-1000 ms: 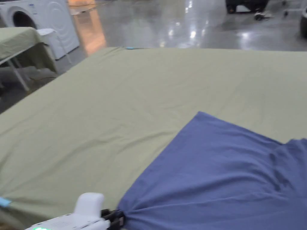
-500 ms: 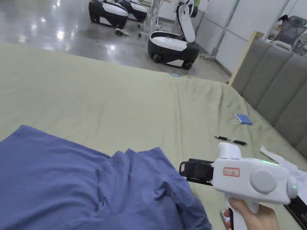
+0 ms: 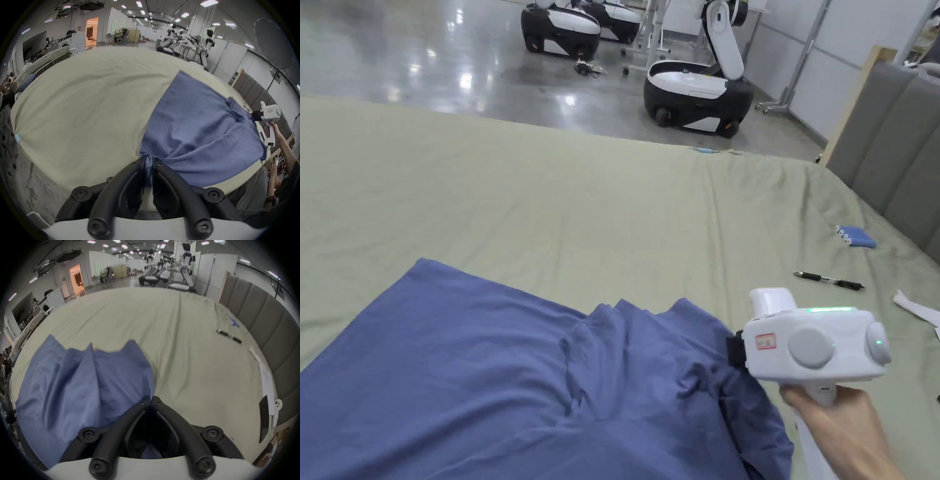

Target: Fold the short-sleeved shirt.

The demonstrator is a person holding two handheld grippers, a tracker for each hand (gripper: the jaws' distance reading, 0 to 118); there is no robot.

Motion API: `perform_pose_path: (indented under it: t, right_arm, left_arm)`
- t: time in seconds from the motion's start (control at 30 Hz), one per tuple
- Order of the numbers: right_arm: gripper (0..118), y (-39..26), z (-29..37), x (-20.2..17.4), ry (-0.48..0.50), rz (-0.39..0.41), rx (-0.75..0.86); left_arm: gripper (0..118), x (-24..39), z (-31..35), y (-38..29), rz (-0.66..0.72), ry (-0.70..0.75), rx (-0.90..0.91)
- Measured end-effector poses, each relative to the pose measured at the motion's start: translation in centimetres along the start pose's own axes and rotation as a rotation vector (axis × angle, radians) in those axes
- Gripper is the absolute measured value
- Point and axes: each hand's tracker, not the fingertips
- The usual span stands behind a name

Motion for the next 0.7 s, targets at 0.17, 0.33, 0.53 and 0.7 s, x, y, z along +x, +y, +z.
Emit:
perform_pose_path:
  t: [0.17, 0.33, 0.53, 0.7]
  right_arm:
    - [1, 1.9, 9.0, 1.6, -0.031, -0.008, 0.229]
    - [1, 4.8, 16.8, 3.2, -0.016, -0.082, 0.382]
    - [1, 7.6, 22.3, 4.4, -0.053, -0.09, 0.5]
    - [1, 10.6, 23.9, 5.1, -0.08, -0.103, 0.549]
  left_arm:
    - [9, 0.3, 5.8, 5.9, 0.019, -0.112, 0.24]
    - [9, 2.3, 9.1, 12.4, -0.117, -0.119, 0.426]
    - [9, 3.0, 11.2, 19.2, -0.2, -0.104, 0.562]
    - [9, 3.5, 13.0, 24.6, -0.241, -0.079, 0.627]
